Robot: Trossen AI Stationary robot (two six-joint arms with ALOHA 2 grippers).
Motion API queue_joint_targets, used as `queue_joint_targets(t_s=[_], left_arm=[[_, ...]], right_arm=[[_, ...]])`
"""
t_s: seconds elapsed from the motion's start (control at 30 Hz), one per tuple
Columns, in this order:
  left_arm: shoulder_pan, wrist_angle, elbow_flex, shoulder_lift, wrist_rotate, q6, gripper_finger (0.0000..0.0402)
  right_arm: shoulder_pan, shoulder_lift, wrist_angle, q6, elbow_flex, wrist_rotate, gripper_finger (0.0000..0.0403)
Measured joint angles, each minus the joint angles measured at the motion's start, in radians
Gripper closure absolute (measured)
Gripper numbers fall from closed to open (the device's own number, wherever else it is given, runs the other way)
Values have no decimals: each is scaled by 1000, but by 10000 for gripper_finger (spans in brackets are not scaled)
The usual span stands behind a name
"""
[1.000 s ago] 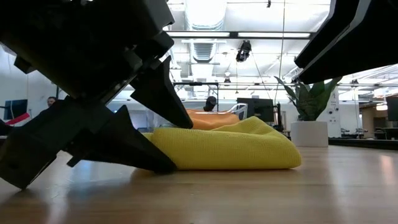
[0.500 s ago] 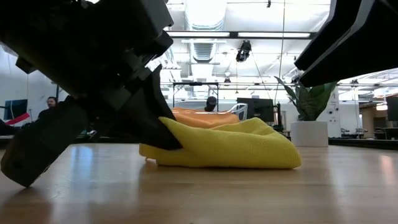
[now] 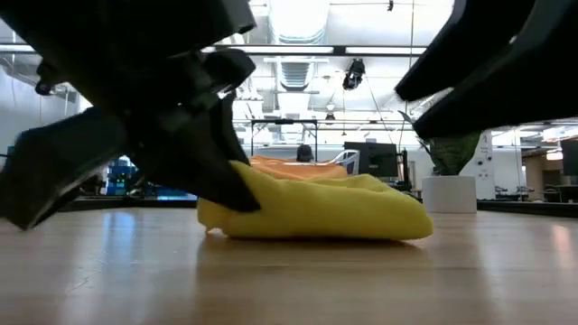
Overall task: Fold microfiber towels
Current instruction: Put the yellow folded towel into the transparent bin
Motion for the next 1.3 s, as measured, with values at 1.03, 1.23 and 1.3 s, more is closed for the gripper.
queue_joint_targets(t_s=[1.03,1.23,1.3], left_arm=[[18,42,-12,-95,120,-72,401],[21,40,-13,-99,123,-73,401],[22,41,-15,-99,123,-81,401]], right_arm=[[-124,0,282,-262,-191,-134,64],[-126,-2,298,-235,-217,-114,135],[-126,-3,313,-237,-221,-112,176]])
